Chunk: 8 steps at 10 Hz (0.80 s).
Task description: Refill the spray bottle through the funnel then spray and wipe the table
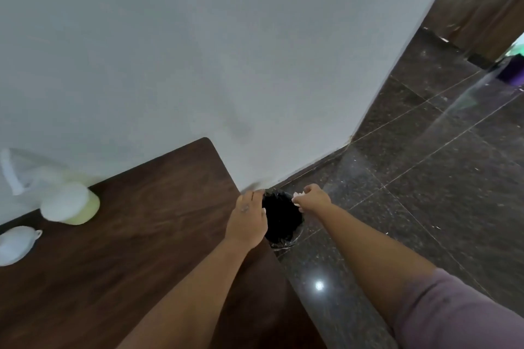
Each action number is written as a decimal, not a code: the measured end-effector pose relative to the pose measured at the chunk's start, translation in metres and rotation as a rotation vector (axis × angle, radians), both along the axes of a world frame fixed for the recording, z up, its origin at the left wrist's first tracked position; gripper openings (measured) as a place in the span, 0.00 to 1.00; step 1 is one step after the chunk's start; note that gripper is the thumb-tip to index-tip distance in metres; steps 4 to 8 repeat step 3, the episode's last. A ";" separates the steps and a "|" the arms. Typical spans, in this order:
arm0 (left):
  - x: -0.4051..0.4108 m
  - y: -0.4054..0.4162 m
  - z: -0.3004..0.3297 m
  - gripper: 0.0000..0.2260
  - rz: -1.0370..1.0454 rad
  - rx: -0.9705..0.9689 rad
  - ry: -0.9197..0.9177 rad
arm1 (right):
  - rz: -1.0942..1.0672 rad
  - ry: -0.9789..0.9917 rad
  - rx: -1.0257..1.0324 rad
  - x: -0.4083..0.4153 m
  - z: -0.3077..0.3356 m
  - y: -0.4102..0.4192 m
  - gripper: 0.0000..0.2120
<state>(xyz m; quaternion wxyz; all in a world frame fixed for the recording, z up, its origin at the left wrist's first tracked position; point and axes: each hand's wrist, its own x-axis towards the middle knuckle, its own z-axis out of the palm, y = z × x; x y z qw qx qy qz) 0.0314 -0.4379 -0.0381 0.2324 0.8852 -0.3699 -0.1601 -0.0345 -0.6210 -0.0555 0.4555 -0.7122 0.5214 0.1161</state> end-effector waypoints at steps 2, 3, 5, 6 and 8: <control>0.007 -0.011 -0.007 0.19 0.098 -0.011 0.004 | -0.132 -0.018 0.147 0.012 -0.023 -0.025 0.22; 0.005 -0.013 -0.002 0.20 0.140 -0.015 0.007 | -0.113 -0.021 0.138 0.009 -0.032 -0.033 0.20; 0.005 -0.013 -0.002 0.20 0.140 -0.015 0.007 | -0.113 -0.021 0.138 0.009 -0.032 -0.033 0.20; 0.005 -0.013 -0.002 0.20 0.140 -0.015 0.007 | -0.113 -0.021 0.138 0.009 -0.032 -0.033 0.20; 0.005 -0.013 -0.002 0.20 0.140 -0.015 0.007 | -0.113 -0.021 0.138 0.009 -0.032 -0.033 0.20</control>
